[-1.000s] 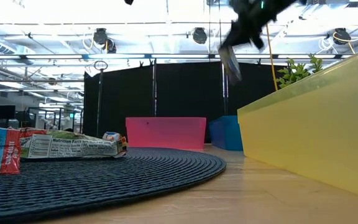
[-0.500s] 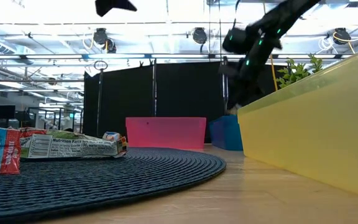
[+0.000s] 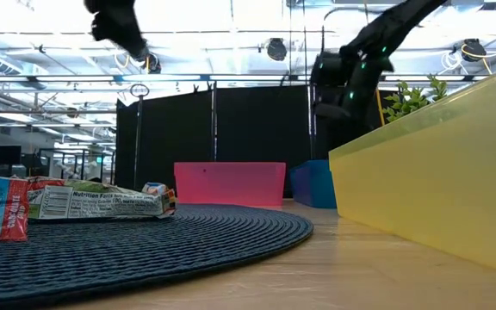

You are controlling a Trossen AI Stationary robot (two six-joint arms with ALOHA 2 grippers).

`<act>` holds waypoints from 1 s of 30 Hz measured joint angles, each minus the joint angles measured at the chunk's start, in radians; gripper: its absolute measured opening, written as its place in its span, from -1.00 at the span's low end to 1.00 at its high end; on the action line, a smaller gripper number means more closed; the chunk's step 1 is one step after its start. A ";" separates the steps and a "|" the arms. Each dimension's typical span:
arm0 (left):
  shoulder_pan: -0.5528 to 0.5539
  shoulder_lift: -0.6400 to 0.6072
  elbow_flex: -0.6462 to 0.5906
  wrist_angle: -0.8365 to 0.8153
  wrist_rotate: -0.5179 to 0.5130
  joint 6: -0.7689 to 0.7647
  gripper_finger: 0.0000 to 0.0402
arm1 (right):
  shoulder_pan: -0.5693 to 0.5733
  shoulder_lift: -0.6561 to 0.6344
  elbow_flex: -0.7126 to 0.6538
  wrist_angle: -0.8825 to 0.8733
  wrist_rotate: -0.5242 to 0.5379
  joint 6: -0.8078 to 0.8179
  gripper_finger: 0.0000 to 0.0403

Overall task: Pick and place Granola Bars by type
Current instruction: Put the blue granola bar into the blue bin, then put the yellow granola bar into the yellow bin

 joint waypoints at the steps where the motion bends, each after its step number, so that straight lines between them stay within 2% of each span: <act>1: -0.004 0.000 0.000 -0.042 -0.012 -0.016 -0.15 | 0.001 -0.022 0.000 0.012 0.000 -0.015 -0.08; 6: 0.003 0.000 0.000 -0.224 -0.133 -0.181 -0.15 | 0.003 -0.142 0.000 0.062 0.000 -0.041 0.10; 9: 0.039 0.000 0.000 -0.289 -0.242 -0.403 -0.15 | 0.020 -0.222 0.000 0.073 -0.006 0.000 0.15; 11: 0.078 0.000 0.000 -0.350 -0.262 -0.572 -0.15 | 0.039 -0.272 0.000 0.080 -0.027 0.016 0.17; 17: 0.152 0.000 -0.127 -0.459 -0.247 -0.962 -0.15 | 0.138 -0.401 0.000 0.127 -0.029 0.037 0.16; 27: 0.188 0.001 -0.513 -0.210 -0.039 -1.223 -0.15 | 0.295 -0.494 0.000 0.207 -0.056 0.057 0.16; 28: 0.188 0.010 -0.529 -0.196 -0.029 -1.239 -0.15 | 0.302 -0.500 0.000 0.205 -0.056 0.052 0.16; 30: 0.189 0.028 -0.500 -0.210 -0.091 -1.259 -0.15 | 0.314 -0.511 0.000 0.206 -0.056 0.040 0.16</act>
